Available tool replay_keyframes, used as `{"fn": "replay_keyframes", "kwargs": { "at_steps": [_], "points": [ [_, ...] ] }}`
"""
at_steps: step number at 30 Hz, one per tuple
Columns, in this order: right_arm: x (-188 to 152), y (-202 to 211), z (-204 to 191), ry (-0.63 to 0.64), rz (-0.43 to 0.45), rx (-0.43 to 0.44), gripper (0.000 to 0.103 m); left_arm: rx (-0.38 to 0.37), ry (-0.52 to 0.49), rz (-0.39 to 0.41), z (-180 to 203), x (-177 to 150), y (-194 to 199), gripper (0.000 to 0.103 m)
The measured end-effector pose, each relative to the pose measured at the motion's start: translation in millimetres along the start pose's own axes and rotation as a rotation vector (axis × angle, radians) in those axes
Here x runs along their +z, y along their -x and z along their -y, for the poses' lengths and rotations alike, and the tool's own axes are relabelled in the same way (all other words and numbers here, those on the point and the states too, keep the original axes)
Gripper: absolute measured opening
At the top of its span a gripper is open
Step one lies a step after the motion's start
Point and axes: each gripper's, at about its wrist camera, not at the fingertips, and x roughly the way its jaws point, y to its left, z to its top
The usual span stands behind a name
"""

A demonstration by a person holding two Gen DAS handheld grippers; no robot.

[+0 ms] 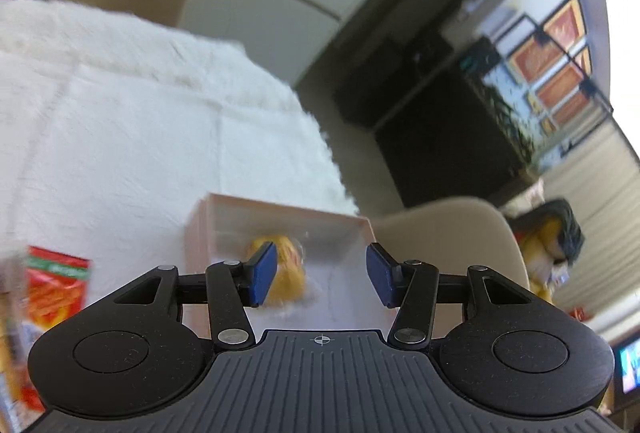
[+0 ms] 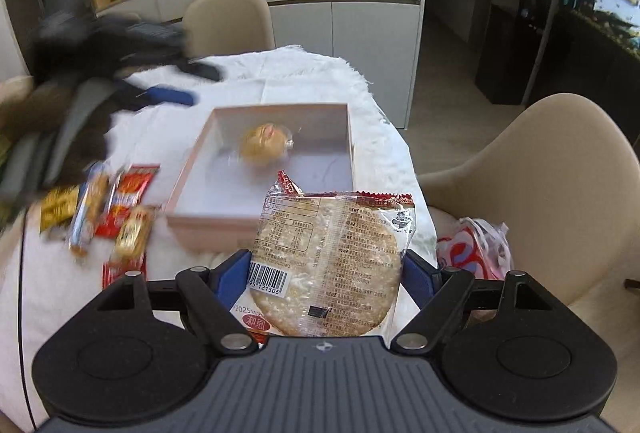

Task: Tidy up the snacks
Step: 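Lower the bun and rice cracker packets into the pink box, opening both tools, then grasp the small clear packet with orange snack using the left tool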

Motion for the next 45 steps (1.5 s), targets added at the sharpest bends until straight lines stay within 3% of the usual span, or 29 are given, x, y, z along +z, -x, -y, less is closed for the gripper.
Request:
{"fn": "replay_keyframes", "kwargs": {
  "at_steps": [4, 5, 9, 12, 15, 19, 21, 25, 27, 30, 32, 34, 38, 43, 45],
  "points": [
    [66, -41, -2, 0.013, 0.058, 0.064, 0.081, 0.087, 0.078, 0.034, -19, -32, 19, 0.055],
    [84, -55, -3, 0.006, 0.06, 0.085, 0.086, 0.108, 0.1, 0.035, -27, -42, 24, 0.055],
    [130, -111, -1, -0.076, -0.032, 0.075, 0.089, 0.195, 0.203, 0.022, -71, -86, 49, 0.055],
    [123, -111, 0, -0.091, -0.018, 0.093, 0.089, 0.281, 0.208, 0.018, -108, -104, 78, 0.055],
    [100, -119, -4, -0.079, -0.081, 0.096, 0.09, 0.356, 0.223, 0.064, -146, -108, 109, 0.052],
    [61, -117, -24, -0.034, -0.132, 0.104, 0.09, 0.461, 0.298, 0.167, -201, -87, 140, 0.052],
    [43, -107, -40, -0.02, -0.143, 0.129, 0.09, 0.501, 0.317, 0.175, -227, -68, 141, 0.052],
    [11, -88, -79, 0.083, -0.13, 0.106, 0.09, 0.517, 0.256, 0.149, -256, -26, 126, 0.052],
    [-3, -78, -96, 0.149, -0.116, 0.094, 0.09, 0.555, 0.168, 0.079, -262, -5, 109, 0.05],
    [-21, -72, -117, 0.215, -0.121, 0.09, 0.09, 0.548, 0.132, -0.02, -270, 2, 84, 0.04],
    [-29, -73, -124, 0.219, -0.144, 0.093, 0.09, 0.55, 0.086, -0.038, -268, -5, 76, 0.039],
    [-36, -77, -128, 0.207, -0.175, 0.102, 0.09, 0.525, 0.072, -0.038, -267, -8, 77, 0.024],
    [-43, -85, -133, 0.177, -0.206, 0.113, 0.09, 0.454, 0.116, -0.006, -265, -30, 103, 0.023],
    [-44, -101, -146, 0.153, -0.239, 0.156, 0.09, 0.419, 0.132, 0.074, -248, -70, 159, 0.023],
    [-44, -111, -156, 0.145, -0.271, 0.187, 0.09, 0.403, 0.158, 0.062, -246, -85, 175, 0.023]
  ]
}}
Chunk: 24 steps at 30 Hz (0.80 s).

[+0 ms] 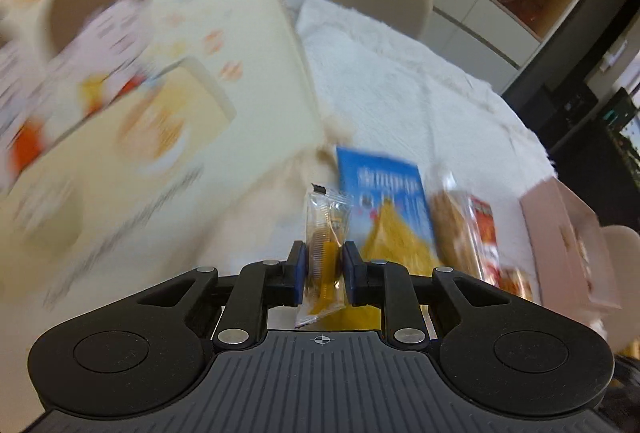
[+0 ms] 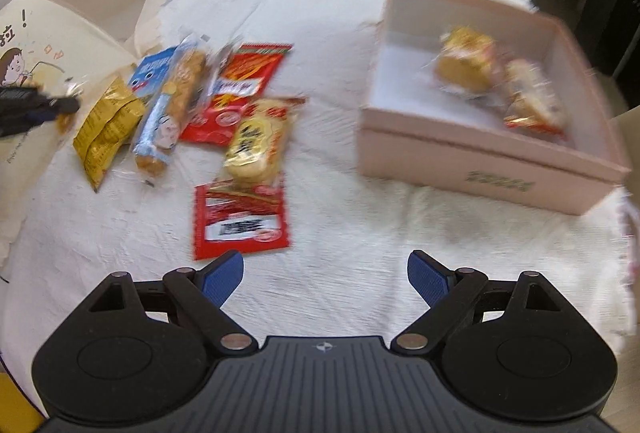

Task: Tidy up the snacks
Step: 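Grasp the small clear packet with orange snack using the left tool, then grasp the red snack packet with the right tool while the left tool holds the clear packet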

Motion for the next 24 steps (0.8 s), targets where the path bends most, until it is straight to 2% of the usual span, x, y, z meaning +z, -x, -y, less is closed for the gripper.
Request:
{"fn": "replay_keyframes", "kwargs": {
  "at_steps": [4, 6, 9, 10, 11, 14, 21, 22, 24],
  "points": [
    [9, -26, -24, 0.039, -0.038, 0.041, 0.09, -0.034, 0.03, -0.039, 2, -29, 27, 0.023],
    [12, -38, -39, 0.093, -0.018, 0.006, 0.096, -0.084, 0.035, -0.076, 13, -50, 34, 0.023],
    [16, -49, -61, 0.18, 0.029, -0.049, 0.097, -0.15, 0.045, -0.151, 34, -80, 31, 0.023],
    [16, -48, -67, 0.199, 0.04, -0.046, 0.089, -0.162, 0.046, -0.17, 40, -87, 27, 0.023],
    [16, -45, -73, 0.226, 0.045, -0.033, 0.076, -0.169, 0.047, -0.183, 47, -93, 23, 0.023],
    [7, -34, -82, 0.299, 0.042, -0.031, 0.072, -0.185, 0.045, -0.204, 62, -102, 13, 0.023],
    [-40, 4, -52, 0.328, 0.004, -0.05, 0.071, -0.243, -0.058, -0.306, 103, -108, -13, 0.023],
    [-49, 8, -45, 0.331, -0.007, -0.054, 0.074, -0.252, -0.071, -0.313, 109, -111, -16, 0.023],
    [-63, 13, -30, 0.3, -0.021, -0.062, 0.086, -0.263, -0.098, -0.335, 121, -114, -24, 0.023]
  ]
}}
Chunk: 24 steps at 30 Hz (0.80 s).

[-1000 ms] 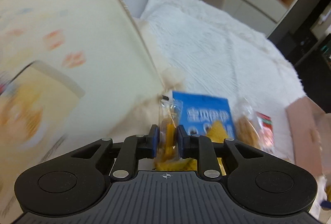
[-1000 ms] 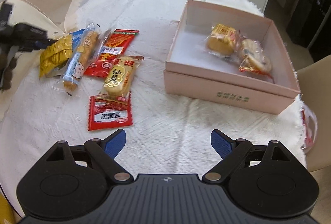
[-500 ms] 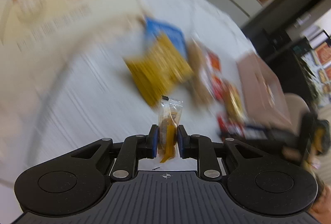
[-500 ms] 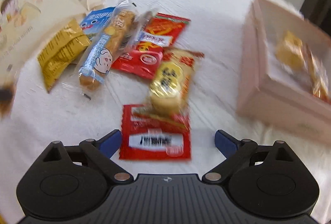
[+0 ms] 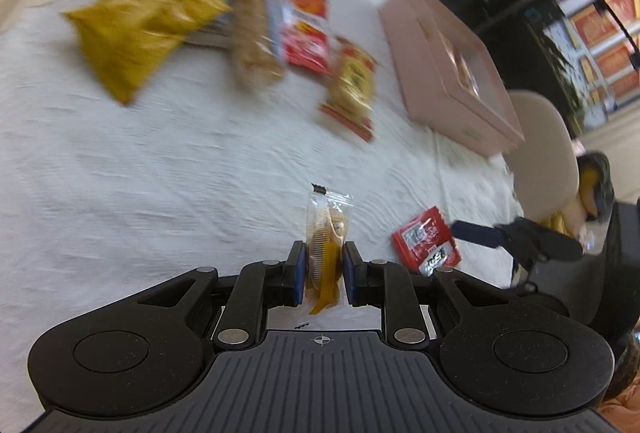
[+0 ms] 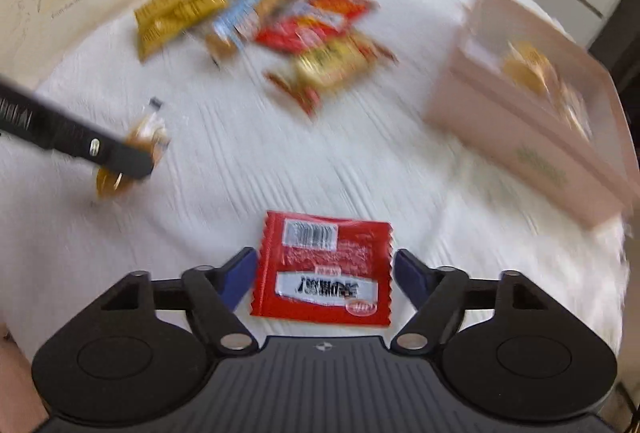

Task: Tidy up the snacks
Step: 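Grasp the red snack packet with the right tool while the left tool holds the clear packet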

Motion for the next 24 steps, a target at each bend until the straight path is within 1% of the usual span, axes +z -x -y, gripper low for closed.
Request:
{"fn": "replay_keyframes", "kwargs": {
  "at_steps": [1, 2, 3, 4, 5, 12, 15, 16, 18, 20, 22, 24],
  "points": [
    [-8, -1, 7, -0.036, -0.015, -0.005, 0.094, 0.004, -0.009, -0.014, 4, 1, -6, 0.023],
    [-16, -3, 16, -0.098, -0.022, 0.002, 0.1, 0.012, -0.014, -0.025, 5, 0, -9, 0.023],
    [-23, -4, 24, -0.162, -0.025, 0.019, 0.103, 0.025, -0.02, -0.038, 7, 1, -13, 0.023],
    [-29, -1, 29, -0.201, 0.004, 0.019, 0.103, 0.036, -0.024, -0.044, 8, -2, -13, 0.023],
    [-33, -1, 30, -0.211, 0.017, 0.003, 0.103, 0.045, -0.028, -0.045, 9, -5, -13, 0.023],
    [-42, 3, 24, -0.226, 0.062, -0.026, 0.103, 0.054, 0.0, -0.037, 8, -12, -11, 0.023],
    [-37, 5, 25, -0.198, 0.037, -0.022, 0.103, 0.059, 0.007, -0.038, 9, -15, -8, 0.023],
    [-35, 8, 24, -0.188, 0.039, -0.021, 0.099, 0.059, 0.011, -0.039, 9, -16, -7, 0.023],
    [-32, 17, 20, -0.158, 0.104, -0.04, 0.098, 0.059, 0.017, -0.043, 9, -20, -5, 0.023],
    [-26, 18, 14, -0.113, 0.14, -0.049, 0.098, 0.057, 0.018, -0.053, 11, -22, -4, 0.023],
    [-18, 12, 11, -0.085, 0.137, -0.06, 0.098, 0.059, 0.011, -0.063, 13, -26, -4, 0.023],
    [-10, 0, 10, -0.082, 0.107, -0.038, 0.098, 0.061, 0.001, -0.072, 17, -29, -4, 0.023]
  ]
}}
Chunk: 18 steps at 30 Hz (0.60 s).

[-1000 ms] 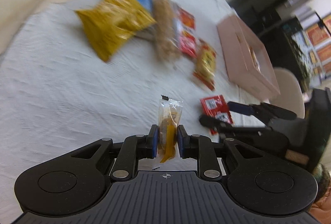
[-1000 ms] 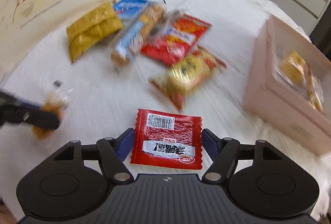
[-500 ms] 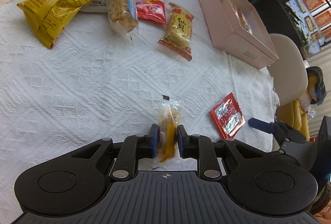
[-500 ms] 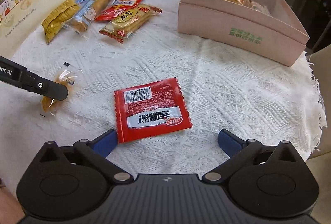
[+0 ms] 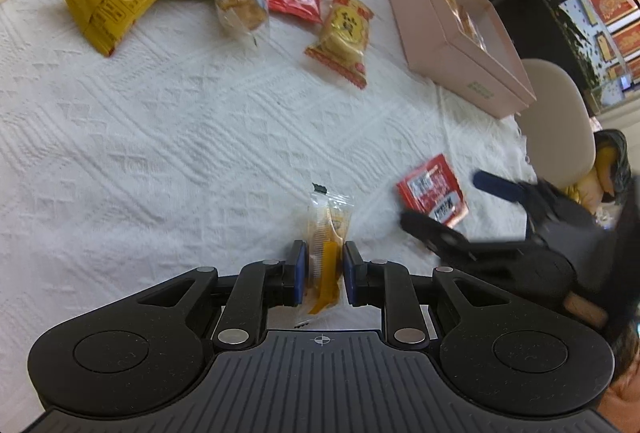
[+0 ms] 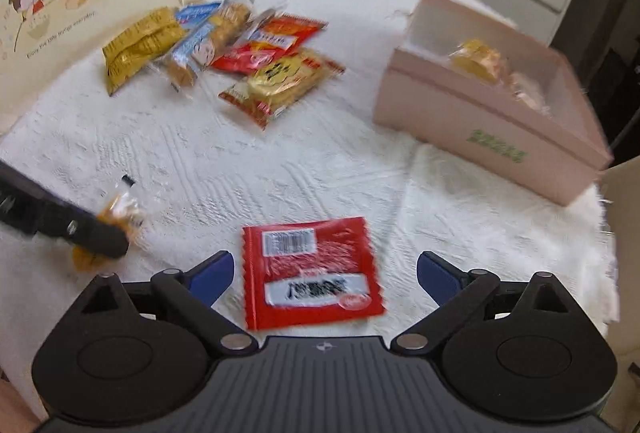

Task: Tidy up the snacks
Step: 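Grasp the red snack packet with the right tool while the left tool holds the clear packet, then carry both packets over the pink box and release them inside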

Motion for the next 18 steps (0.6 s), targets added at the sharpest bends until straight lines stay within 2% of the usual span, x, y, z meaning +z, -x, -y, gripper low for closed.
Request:
{"fn": "replay_keyframes", "kwargs": {
  "at_steps": [4, 7, 13, 16, 18],
  "points": [
    [7, 2, 4, -0.034, -0.024, 0.039, 0.072, -0.003, -0.028, -0.02, 10, -7, 2, 0.023],
    [3, 21, 4, -0.021, 0.011, 0.028, 0.056, 0.003, -0.067, -0.031, 23, -8, 4, 0.023],
    [2, 68, 30, -0.1, 0.076, -0.002, 0.055, -0.036, -0.176, -0.026, 61, 1, 9, 0.023],
    [6, 94, 48, -0.159, 0.121, -0.009, 0.055, -0.102, -0.194, -0.013, 78, 17, 14, 0.023],
    [10, 113, 61, -0.196, 0.159, -0.025, 0.055, -0.156, -0.199, 0.025, 91, 36, 24, 0.023]
  ]
}}
